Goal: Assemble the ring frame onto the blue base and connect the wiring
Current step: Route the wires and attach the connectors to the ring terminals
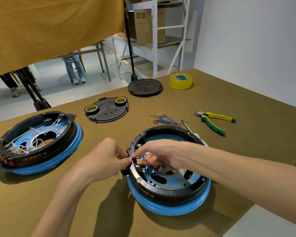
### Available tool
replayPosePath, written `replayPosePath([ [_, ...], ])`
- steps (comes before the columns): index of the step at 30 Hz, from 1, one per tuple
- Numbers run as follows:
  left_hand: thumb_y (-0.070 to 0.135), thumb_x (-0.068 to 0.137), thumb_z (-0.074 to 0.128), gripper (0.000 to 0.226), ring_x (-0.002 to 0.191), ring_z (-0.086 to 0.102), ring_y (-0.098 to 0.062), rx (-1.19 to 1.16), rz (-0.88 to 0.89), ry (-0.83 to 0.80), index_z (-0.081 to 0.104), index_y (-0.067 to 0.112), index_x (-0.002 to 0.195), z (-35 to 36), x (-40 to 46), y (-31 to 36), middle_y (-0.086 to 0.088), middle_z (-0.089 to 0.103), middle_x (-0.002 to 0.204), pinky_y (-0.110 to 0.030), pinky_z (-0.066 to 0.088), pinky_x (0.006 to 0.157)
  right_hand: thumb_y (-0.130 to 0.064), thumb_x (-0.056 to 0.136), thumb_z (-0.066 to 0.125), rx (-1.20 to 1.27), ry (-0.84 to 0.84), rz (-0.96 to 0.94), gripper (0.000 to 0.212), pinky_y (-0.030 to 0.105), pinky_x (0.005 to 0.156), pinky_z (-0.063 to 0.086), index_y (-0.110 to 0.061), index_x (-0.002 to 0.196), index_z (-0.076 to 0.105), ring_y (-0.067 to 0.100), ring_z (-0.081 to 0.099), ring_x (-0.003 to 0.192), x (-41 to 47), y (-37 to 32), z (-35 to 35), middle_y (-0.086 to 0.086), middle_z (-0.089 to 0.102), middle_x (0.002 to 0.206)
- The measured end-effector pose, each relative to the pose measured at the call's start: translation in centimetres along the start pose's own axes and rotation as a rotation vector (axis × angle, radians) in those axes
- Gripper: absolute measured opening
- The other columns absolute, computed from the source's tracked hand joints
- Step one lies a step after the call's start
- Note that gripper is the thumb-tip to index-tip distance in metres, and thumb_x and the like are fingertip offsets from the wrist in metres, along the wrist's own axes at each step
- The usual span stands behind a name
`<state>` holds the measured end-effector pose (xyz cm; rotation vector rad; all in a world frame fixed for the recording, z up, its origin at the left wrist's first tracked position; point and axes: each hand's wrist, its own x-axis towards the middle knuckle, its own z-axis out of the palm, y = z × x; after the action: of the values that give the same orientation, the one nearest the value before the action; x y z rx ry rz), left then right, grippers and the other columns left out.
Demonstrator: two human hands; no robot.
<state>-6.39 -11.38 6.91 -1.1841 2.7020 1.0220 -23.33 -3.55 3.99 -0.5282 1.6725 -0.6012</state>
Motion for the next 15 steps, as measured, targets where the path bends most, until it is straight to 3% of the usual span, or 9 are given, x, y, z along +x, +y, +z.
replayPosePath([
  [7, 0.026, 0.094, 0.073, 0.011, 0.075, 0.073, -0.018, -0.016, 0.002, -0.014, 0.083, 0.022, 0.094, 0.0, 0.2, -0.3, 0.001, 0.075, 0.071, -0.043, 0.064, 0.072, -0.051, 0.082, 0.081, -0.051, 0.011, 0.002, 0.031, 0.02, 0.053, 0.028, -0.026, 0.091, 0.065, 0.006, 0.034, 0.053, 0.1, 0.0, 0.2, -0.013, 0.055, 0.053],
  [11, 0.027, 0.094, 0.074, 0.011, 0.078, 0.073, -0.021, -0.018, -0.001, -0.008, 0.083, 0.023, 0.09, 0.0, 0.3, -0.3, -0.001, 0.075, 0.072, -0.045, 0.063, 0.073, -0.048, 0.085, 0.079, -0.063, -0.009, 0.038, 0.041, 0.022, 0.055, 0.028, -0.023, 0.115, 0.066, 0.008, 0.035, 0.058, 0.1, -0.6, 0.2, -0.01, 0.055, 0.07],
  [15, 0.028, 0.093, 0.075, 0.012, 0.08, 0.072, -0.021, -0.023, 0.005, 0.0, 0.083, 0.025, 0.084, 0.0, 0.1, -0.3, 0.001, 0.075, 0.072, -0.045, 0.062, 0.074, -0.044, 0.089, 0.077, -0.055, -0.037, 0.051, 0.028, 0.023, 0.058, 0.027, -0.024, 0.103, 0.065, 0.007, 0.033, 0.057, 0.0, -0.8, 0.2, -0.012, 0.055, 0.063],
])
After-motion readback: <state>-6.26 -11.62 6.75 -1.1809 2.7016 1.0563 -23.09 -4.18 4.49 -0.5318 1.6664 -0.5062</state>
